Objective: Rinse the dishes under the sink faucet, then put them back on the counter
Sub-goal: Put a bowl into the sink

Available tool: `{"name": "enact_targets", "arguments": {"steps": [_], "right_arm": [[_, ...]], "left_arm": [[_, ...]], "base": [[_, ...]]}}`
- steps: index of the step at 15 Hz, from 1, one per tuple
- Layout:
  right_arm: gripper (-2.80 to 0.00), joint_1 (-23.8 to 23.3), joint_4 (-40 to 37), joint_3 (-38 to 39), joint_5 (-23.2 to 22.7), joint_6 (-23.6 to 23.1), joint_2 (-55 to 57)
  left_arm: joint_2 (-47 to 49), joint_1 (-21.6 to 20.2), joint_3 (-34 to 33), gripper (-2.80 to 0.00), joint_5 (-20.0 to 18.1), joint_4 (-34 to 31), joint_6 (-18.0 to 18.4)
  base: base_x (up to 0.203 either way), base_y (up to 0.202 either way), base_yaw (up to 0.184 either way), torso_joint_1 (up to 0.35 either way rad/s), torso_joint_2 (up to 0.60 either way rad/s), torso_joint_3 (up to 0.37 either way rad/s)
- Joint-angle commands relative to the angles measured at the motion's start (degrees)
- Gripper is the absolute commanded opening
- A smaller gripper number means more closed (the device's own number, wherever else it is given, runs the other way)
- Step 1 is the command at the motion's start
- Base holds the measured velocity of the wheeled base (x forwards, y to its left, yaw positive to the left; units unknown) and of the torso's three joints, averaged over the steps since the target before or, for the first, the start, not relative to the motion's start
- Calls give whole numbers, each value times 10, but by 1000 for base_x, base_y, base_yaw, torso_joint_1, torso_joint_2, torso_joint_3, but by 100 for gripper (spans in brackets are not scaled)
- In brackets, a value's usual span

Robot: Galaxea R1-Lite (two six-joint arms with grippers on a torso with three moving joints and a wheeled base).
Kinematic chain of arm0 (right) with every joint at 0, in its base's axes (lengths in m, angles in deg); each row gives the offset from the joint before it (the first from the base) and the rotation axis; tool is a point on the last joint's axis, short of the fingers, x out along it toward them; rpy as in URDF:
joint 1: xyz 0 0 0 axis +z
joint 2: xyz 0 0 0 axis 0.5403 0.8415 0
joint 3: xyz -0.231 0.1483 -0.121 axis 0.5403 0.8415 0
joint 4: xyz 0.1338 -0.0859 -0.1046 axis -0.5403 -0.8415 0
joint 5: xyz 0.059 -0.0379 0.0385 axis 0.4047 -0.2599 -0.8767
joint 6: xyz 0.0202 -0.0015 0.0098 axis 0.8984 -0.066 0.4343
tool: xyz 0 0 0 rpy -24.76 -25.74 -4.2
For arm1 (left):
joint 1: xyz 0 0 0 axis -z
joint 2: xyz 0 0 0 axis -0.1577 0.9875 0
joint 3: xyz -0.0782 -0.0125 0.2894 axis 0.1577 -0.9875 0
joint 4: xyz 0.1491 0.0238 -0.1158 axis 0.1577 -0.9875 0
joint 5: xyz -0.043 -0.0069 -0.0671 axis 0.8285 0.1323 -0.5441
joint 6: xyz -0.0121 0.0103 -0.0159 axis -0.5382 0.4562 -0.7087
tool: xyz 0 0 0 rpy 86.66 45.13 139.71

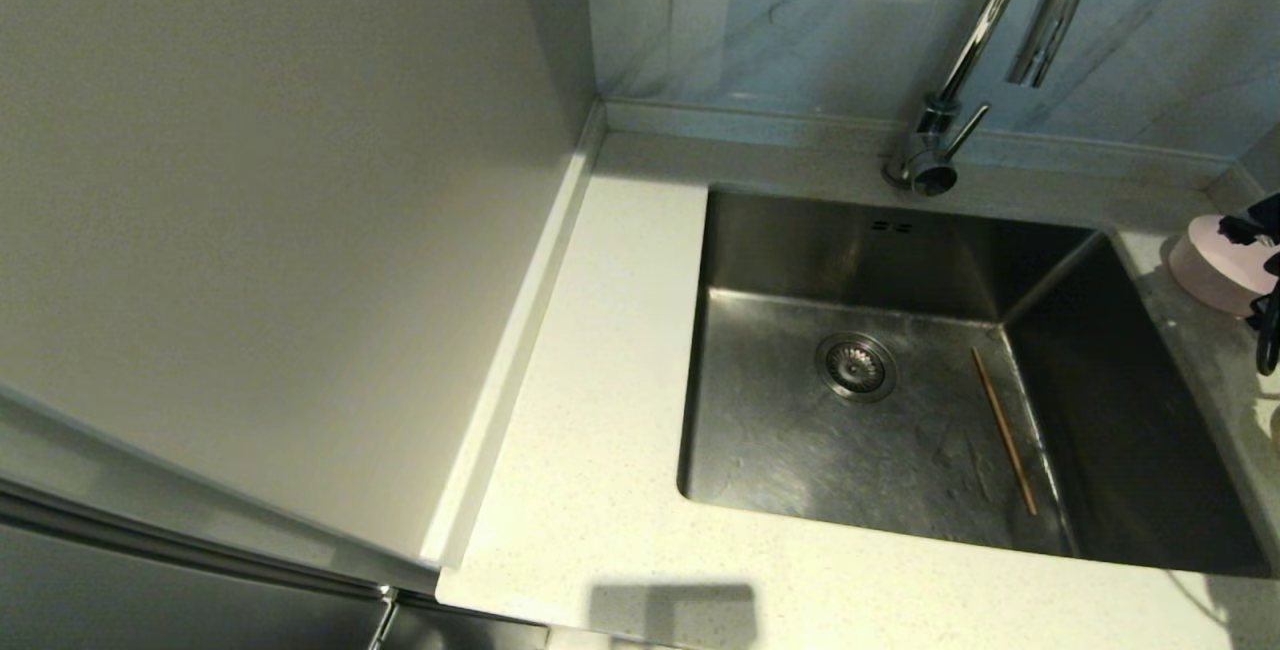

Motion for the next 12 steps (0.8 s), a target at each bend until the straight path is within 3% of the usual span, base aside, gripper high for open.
{"name": "enact_targets", "arguments": {"steps": [1,12], "right_arm": [[-280,-2,0,-8,2,-3,15],[-280,-12,-1,-40,6,-4,31]], "left_arm": [[-2,0,0,-280,0,0,0],[-2,0,0,-280,0,0,0]], "base": [[0,0,0,0,0,0],[0,0,0,0,0,0]]}}
